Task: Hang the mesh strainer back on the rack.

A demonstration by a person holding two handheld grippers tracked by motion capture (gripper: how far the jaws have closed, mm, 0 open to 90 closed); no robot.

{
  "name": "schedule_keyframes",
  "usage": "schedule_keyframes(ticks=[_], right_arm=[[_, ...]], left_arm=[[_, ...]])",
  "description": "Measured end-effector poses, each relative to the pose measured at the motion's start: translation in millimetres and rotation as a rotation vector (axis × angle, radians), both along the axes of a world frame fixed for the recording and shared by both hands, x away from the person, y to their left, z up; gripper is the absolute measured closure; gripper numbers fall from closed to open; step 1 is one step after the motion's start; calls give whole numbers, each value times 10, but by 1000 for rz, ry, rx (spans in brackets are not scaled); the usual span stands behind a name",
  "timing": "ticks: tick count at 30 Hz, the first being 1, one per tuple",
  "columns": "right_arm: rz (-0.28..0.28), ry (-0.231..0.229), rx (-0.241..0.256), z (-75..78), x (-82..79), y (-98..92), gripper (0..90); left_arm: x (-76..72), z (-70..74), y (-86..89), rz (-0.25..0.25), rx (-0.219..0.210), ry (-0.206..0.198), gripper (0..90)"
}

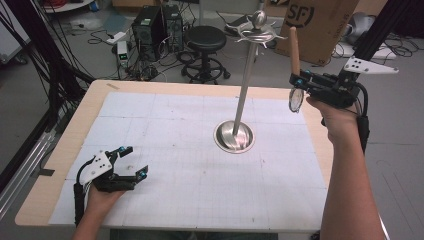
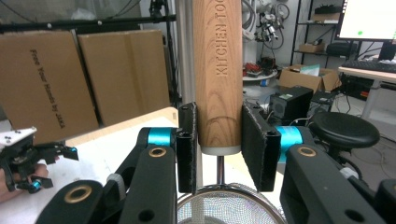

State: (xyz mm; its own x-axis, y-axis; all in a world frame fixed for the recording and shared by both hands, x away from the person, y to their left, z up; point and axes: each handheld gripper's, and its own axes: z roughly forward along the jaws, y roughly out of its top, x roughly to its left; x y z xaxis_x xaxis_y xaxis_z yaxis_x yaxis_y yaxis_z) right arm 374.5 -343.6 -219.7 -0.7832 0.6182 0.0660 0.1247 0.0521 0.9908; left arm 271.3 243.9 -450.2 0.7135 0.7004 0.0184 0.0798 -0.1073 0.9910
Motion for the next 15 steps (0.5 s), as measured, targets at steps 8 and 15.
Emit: schedule_keyframes(ticks=[8, 15], right_arm=[[7, 20, -4, -32, 47, 23, 682], [23, 35, -19, -71, 95, 101, 682]], left_arm=[[-1, -1, -3, 1, 3, -3, 130], [0, 0, 0, 2, 0, -1, 130]])
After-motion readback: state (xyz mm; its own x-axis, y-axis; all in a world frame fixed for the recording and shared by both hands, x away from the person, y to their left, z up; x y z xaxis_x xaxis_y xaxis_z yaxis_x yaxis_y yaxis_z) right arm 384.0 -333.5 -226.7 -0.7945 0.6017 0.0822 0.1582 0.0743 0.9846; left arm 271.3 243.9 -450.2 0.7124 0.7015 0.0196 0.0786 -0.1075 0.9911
